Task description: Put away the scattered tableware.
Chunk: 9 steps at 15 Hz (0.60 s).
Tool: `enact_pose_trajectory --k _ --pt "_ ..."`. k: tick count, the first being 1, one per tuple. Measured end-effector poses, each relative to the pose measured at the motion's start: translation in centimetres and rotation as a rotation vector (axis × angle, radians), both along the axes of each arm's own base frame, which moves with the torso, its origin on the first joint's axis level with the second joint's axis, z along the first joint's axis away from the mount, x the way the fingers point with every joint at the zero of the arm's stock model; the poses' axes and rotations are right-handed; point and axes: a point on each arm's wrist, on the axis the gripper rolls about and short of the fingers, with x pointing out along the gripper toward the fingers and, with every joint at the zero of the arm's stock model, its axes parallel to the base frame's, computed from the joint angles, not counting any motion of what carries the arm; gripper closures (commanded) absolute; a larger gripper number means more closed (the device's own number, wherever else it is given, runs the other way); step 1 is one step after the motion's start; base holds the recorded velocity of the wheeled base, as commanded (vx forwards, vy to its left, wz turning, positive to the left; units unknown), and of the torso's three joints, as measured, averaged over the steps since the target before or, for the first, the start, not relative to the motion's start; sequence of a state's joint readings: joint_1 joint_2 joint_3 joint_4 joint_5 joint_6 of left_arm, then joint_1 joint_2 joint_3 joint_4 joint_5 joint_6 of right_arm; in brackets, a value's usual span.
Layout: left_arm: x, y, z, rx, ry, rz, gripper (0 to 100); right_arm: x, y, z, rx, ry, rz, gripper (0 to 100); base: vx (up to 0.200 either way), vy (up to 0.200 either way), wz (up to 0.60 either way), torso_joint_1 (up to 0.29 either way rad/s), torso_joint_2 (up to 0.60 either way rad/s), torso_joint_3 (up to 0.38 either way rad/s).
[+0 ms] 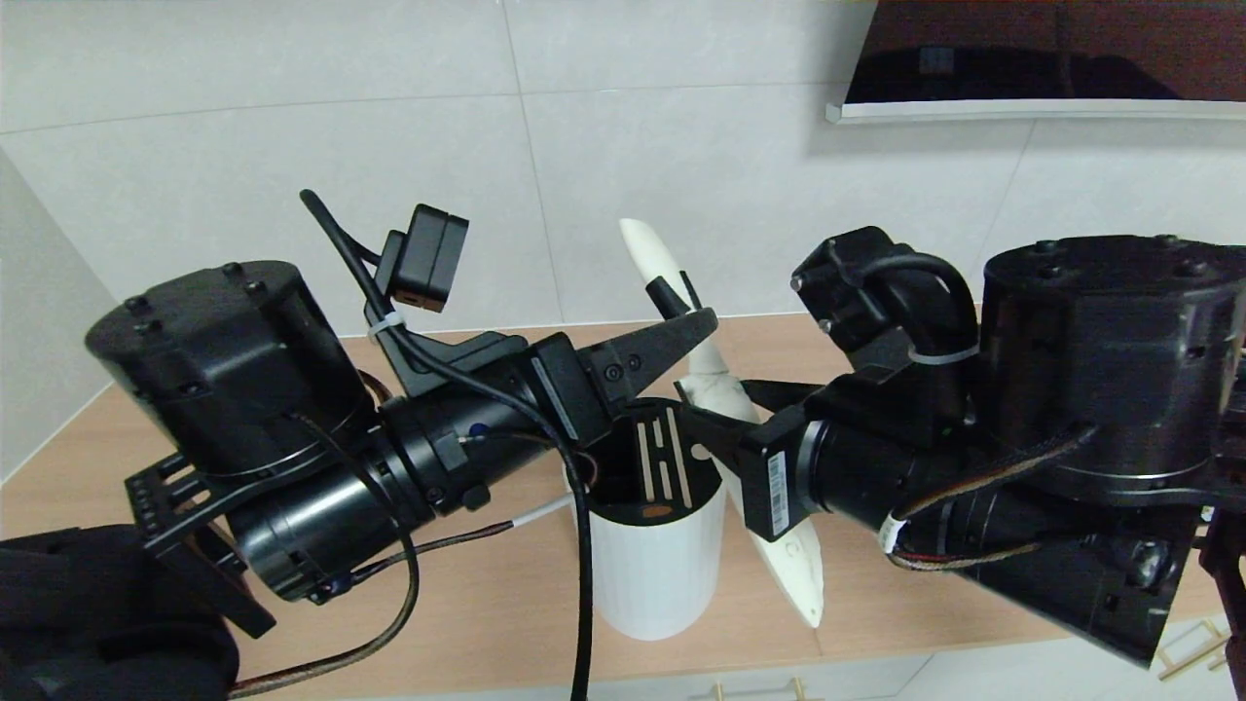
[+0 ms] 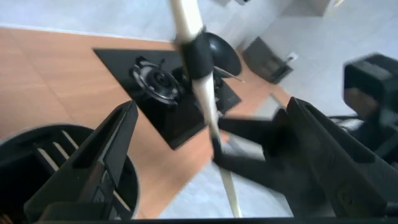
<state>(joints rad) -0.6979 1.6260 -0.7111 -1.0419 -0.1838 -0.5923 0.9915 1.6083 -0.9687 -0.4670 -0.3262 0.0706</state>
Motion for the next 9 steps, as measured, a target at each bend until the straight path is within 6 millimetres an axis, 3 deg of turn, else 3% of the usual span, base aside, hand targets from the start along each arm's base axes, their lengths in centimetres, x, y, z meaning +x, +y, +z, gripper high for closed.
enact_pose_trajectory --k 9 --pt "1.0 -0.6 -0.8 0.017 -0.056 0.067 0 -1.0 1.3 -1.3 -0.039 0.018 0.036 100 0.000 0.000 0.00 0.000 0.00 0.000"
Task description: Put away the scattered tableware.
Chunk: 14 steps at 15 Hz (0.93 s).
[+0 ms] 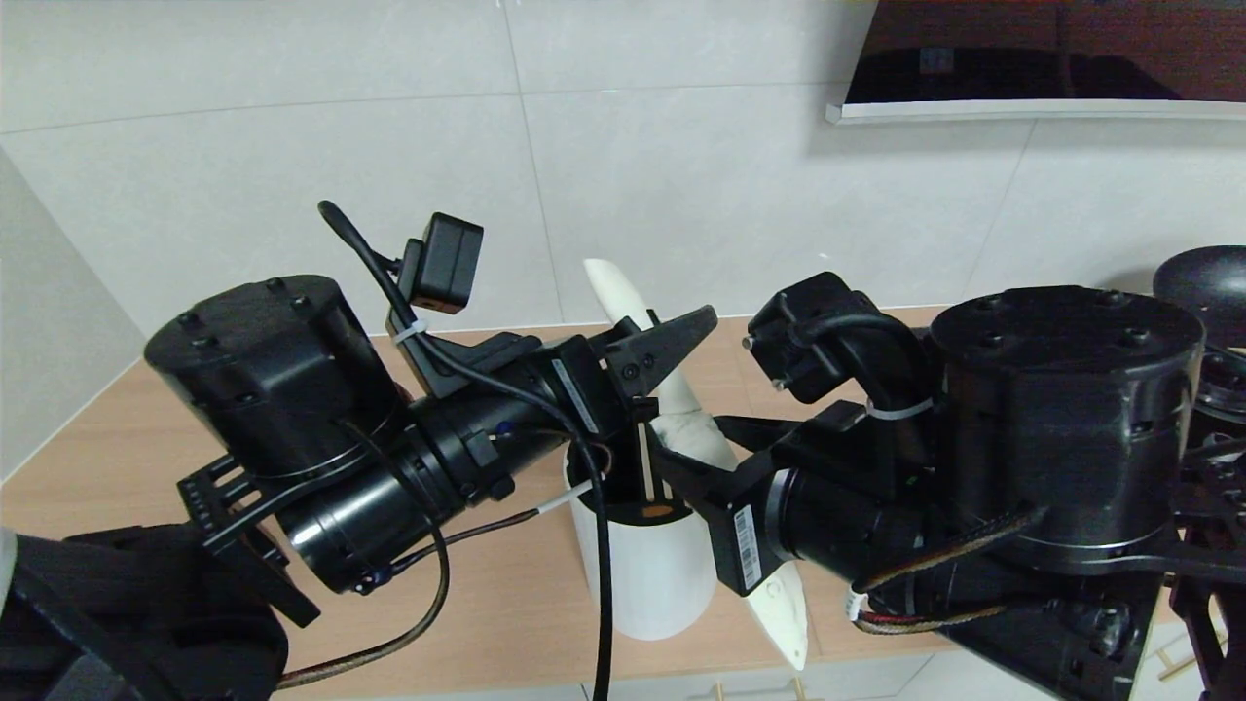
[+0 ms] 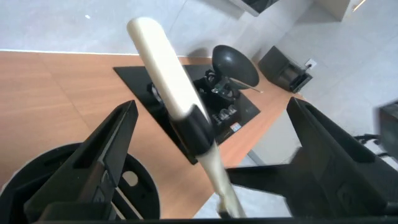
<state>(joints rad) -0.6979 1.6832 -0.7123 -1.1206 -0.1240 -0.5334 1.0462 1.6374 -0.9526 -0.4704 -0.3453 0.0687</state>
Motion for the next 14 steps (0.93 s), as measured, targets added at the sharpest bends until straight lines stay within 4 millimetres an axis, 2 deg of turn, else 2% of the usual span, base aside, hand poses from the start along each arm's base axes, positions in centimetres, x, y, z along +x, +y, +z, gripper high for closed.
enact_pose_trajectory --k 5,6,14 --pt "0.16 -0.13 -0.29 0.006 0.007 0.002 0 -0.30 0.16 -0.24 -0.007 0.004 0.011 100 0.000 0.000 0.00 0.000 0.00 0.000" --pt "0.17 -0.14 -0.32 0.007 0.007 0.002 100 -0.36 0.18 -0.30 -0.009 0.005 0.013 100 0.000 0.000 0.00 0.000 0.00 0.000" --pt "0.13 -0.11 -0.30 0.007 0.006 0.002 100 -0.40 0.23 -0.40 -0.009 0.005 0.016 100 0.000 0.000 0.00 0.000 0.00 0.000"
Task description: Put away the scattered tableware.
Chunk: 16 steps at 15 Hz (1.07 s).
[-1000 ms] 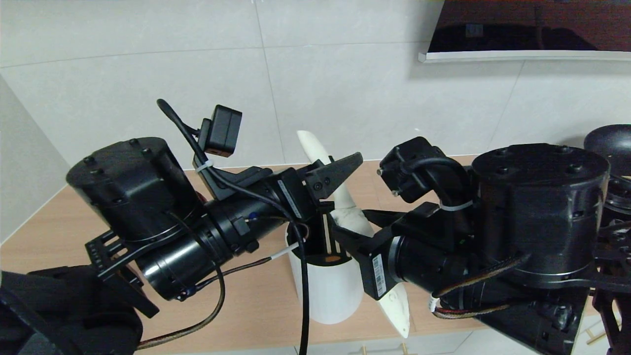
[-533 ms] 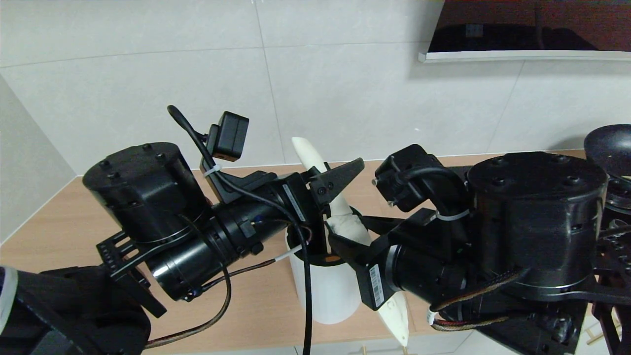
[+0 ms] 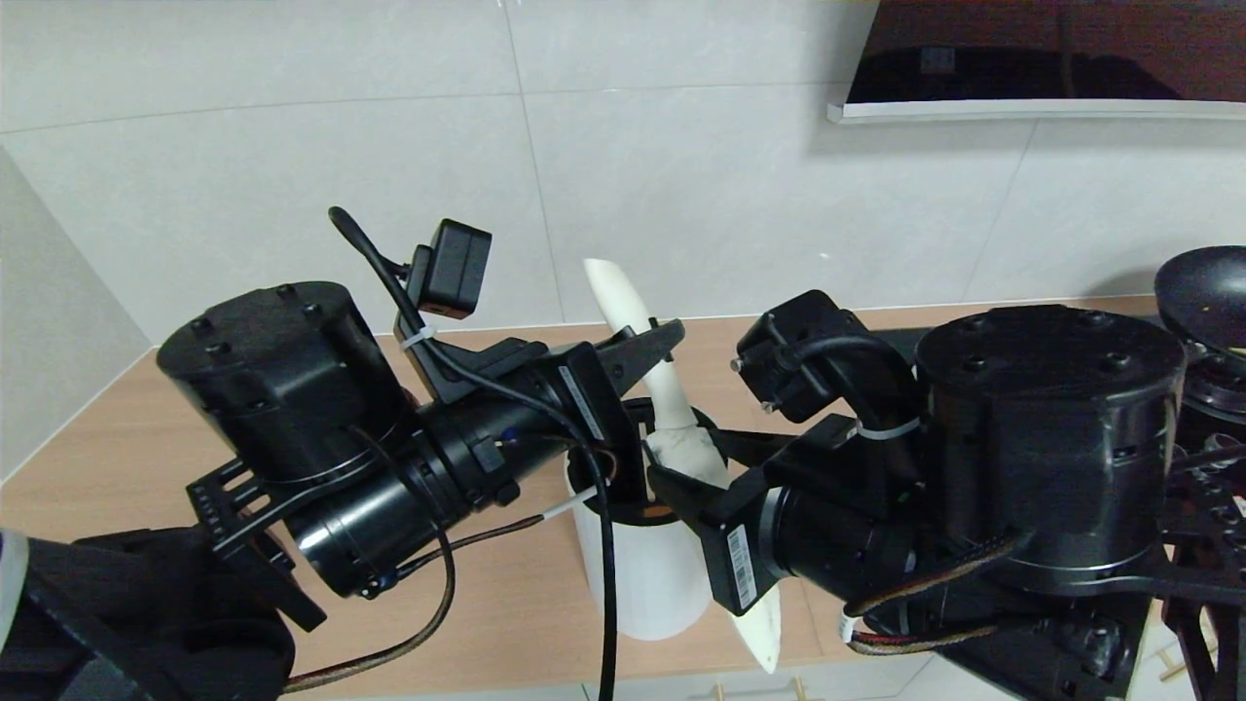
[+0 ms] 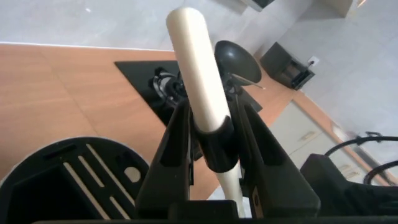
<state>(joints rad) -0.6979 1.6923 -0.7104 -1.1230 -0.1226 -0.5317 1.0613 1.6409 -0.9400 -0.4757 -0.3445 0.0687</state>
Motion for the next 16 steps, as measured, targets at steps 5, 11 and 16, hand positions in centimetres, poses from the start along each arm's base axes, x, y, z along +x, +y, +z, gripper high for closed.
enact_pose_trajectory --k 5,11,16 --pt "-0.2 0.1 0.3 -0.007 -0.008 0.000 100 0.0 0.0 0.2 0.010 -0.003 -0.001 100 0.000 0.000 0.00 0.000 0.00 0.000" --pt "-0.2 0.2 0.4 -0.009 -0.011 0.003 100 0.1 0.1 0.5 0.038 -0.015 -0.002 0 0.000 0.000 0.00 0.000 0.00 0.000" --pt "-1.1 0.9 2.0 -0.038 -0.055 0.002 100 0.0 -0.7 1.0 0.057 -0.029 -0.013 0 0.000 0.000 0.00 0.000 0.00 0.000"
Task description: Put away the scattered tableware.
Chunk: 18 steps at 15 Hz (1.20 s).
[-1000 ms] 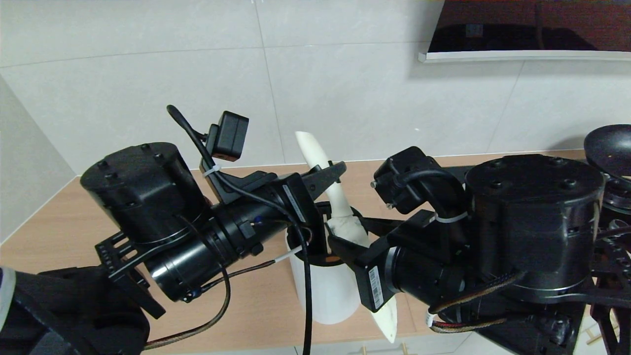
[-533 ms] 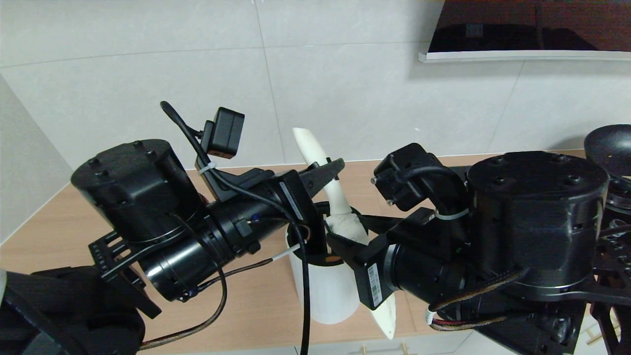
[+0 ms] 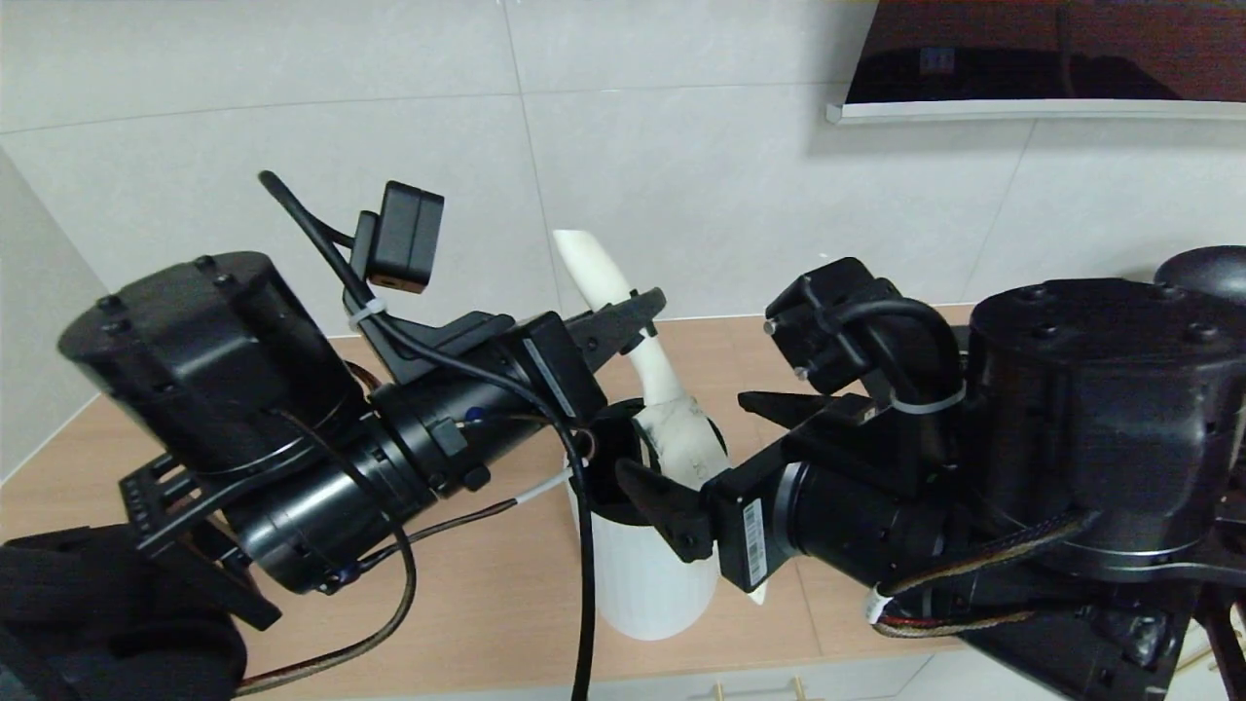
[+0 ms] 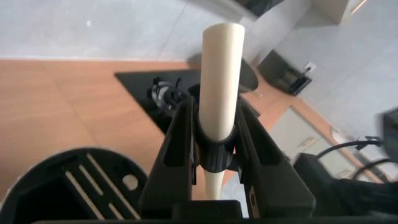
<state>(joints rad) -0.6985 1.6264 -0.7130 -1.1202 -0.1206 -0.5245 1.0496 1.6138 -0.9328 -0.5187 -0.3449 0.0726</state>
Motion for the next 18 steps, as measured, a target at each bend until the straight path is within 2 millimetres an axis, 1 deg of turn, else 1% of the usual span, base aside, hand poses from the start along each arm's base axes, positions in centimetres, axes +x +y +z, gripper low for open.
enact_pose_trajectory --k 2,4,7,8,9,10,12,14,16,18 --pt "-0.5 0.9 1.2 0.014 -0.076 0.026 100 0.5 -1.5 0.9 0.024 -0.016 -0.038 0 0.000 0.000 0.00 0.000 0.00 0.000" --pt "-0.8 1.9 2.2 0.056 -0.159 0.108 100 1.2 -3.1 1.6 0.043 -0.031 -0.084 0 0.000 0.000 0.00 0.000 0.00 0.000" --pt "-0.6 2.9 4.0 0.123 -0.214 0.433 100 2.6 -5.4 2.4 0.062 -0.049 -0.173 0 0.000 0.000 0.00 0.000 0.00 0.000" --pt "-0.7 2.9 4.8 0.130 -0.230 0.488 100 2.8 -5.8 2.5 0.065 -0.052 -0.190 0 0.000 0.000 0.00 0.000 0.00 0.000" --pt "-1.2 2.9 5.1 0.154 -0.212 0.496 100 3.1 -6.2 2.6 0.067 -0.055 -0.207 0 0.000 0.000 0.00 0.000 0.00 0.000" --pt "-1.6 2.9 5.0 0.209 -0.170 0.495 100 3.3 -6.5 2.7 0.070 -0.057 -0.222 0 0.000 0.000 0.00 0.000 0.00 0.000" --pt "-2.5 3.0 5.5 0.308 -0.110 0.482 100 3.7 -7.0 2.7 0.071 -0.060 -0.244 0 0.000 0.000 0.00 0.000 0.00 0.000" --pt "-3.2 2.8 7.7 0.321 -0.139 0.497 100 3.9 -7.2 2.7 0.068 -0.059 -0.256 0 0.000 0.000 0.00 0.000 0.00 0.000" --pt "-3.3 2.2 9.6 0.287 -0.172 0.530 100 4.3 -7.4 2.6 0.065 -0.056 -0.270 0 0.000 0.000 0.00 0.000 0.00 0.000" --pt "-3.0 1.3 10.2 0.270 -0.175 0.536 100 4.7 -7.7 2.5 0.063 -0.056 -0.290 0 0.000 0.000 0.00 0.000 0.00 0.000"
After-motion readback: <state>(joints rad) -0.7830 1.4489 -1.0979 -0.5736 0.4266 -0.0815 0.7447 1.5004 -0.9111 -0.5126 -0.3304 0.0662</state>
